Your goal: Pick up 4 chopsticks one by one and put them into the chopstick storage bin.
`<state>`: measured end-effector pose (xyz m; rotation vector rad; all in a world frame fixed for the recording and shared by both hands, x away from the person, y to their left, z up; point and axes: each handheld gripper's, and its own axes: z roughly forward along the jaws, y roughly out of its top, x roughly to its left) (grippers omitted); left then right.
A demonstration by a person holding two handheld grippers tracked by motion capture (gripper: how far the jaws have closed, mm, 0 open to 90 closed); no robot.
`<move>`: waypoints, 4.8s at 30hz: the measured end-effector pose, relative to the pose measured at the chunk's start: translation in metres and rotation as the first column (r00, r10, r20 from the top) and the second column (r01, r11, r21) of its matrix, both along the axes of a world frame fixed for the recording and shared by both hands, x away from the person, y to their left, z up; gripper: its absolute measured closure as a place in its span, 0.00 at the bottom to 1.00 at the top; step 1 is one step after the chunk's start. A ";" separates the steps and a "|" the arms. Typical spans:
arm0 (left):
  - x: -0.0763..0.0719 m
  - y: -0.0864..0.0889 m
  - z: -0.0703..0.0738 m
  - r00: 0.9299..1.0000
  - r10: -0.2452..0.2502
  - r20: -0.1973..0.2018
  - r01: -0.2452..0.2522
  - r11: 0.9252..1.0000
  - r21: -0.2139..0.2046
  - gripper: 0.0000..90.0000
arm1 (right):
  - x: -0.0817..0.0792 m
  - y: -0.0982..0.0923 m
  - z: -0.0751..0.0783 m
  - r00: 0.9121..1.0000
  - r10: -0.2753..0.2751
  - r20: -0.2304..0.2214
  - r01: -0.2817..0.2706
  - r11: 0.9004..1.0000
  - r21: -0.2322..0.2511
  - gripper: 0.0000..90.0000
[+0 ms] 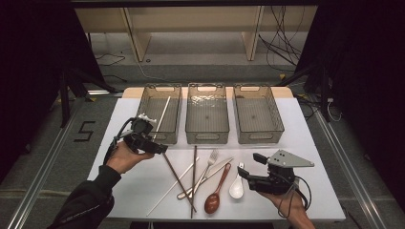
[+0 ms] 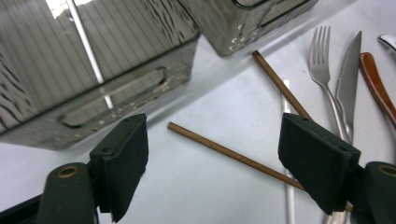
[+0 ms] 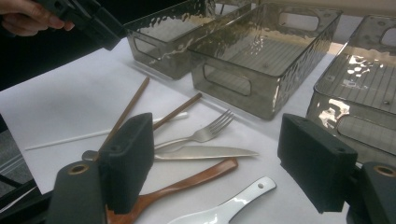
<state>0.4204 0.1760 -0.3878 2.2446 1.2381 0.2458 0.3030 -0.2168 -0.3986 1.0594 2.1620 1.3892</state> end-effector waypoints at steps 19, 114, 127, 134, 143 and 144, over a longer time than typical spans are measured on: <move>-0.035 -0.016 -0.027 0.994 -0.053 -0.094 0.056 0.998 0.023 0.31 | -0.001 0.000 0.000 1.000 0.002 0.001 -0.002 1.000 -0.003 0.31; -0.017 -0.050 -0.076 0.974 -0.007 -0.227 0.037 0.991 0.128 0.67 | 0.000 0.002 -0.001 1.000 0.007 0.008 -0.007 1.000 -0.014 0.31; -0.014 -0.044 -0.076 0.973 -0.019 -0.229 0.053 0.988 0.144 0.88 | 0.000 0.002 -0.001 1.000 0.007 0.011 -0.007 1.000 -0.019 0.31; -0.014 -0.043 -0.075 0.974 -0.017 -0.224 0.054 0.986 0.156 0.93 | 0.000 0.002 -0.001 1.000 0.007 0.011 -0.007 1.000 -0.020 0.31; -0.012 -0.042 -0.075 0.973 -0.023 -0.229 0.062 0.985 0.163 0.93 | 0.000 0.002 -0.001 1.000 0.007 0.009 -0.007 1.000 -0.019 0.31; -0.012 -0.042 -0.075 0.973 -0.021 -0.231 0.060 0.985 0.161 0.92 | 0.000 0.002 -0.001 1.000 0.007 0.010 -0.007 1.000 -0.019 0.31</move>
